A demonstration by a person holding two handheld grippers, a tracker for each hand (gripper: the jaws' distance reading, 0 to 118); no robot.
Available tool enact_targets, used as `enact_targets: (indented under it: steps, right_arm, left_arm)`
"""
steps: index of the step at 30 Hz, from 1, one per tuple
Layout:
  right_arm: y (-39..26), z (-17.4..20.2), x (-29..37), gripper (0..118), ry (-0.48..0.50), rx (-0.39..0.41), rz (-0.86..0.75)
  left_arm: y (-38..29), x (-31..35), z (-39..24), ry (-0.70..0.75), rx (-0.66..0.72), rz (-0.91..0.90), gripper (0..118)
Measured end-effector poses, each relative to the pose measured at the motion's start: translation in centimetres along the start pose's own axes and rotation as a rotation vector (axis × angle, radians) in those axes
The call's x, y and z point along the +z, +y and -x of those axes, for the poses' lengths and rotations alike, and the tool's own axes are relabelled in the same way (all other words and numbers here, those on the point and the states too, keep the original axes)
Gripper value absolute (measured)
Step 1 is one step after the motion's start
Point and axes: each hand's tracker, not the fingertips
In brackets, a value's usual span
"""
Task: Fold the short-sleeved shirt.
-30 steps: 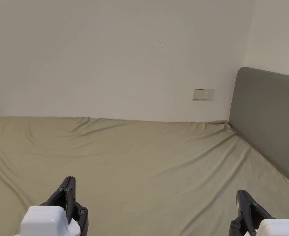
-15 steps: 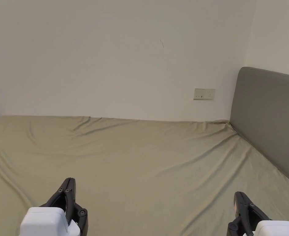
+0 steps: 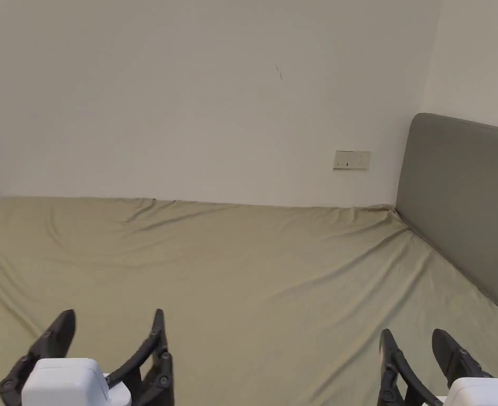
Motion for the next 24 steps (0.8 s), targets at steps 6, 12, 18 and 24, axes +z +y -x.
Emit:
enact_targets:
  steps: [6,12,18,24]
  right_arm:
    - [0.0,0.3,0.2,118,-0.008,0.023,-0.020]
    - [0.5,0.8,0.4,118,-0.011,0.028,-0.054]
    - [0.4,0.8,0.5,118,-0.018,0.021,-0.053]
    - [0.4,0.7,0.6,118,-0.018,0.023,-0.055]
  left_arm:
    - [-0.1,0.1,0.0,-0.008,0.000,-0.002,113]
    - [0.0,0.6,0.2,0.009,0.023,-0.034,118]
    - [0.0,0.6,0.4,0.019,0.023,-0.040,118]
    - [-0.1,0.7,0.4,0.023,0.024,-0.035,118]
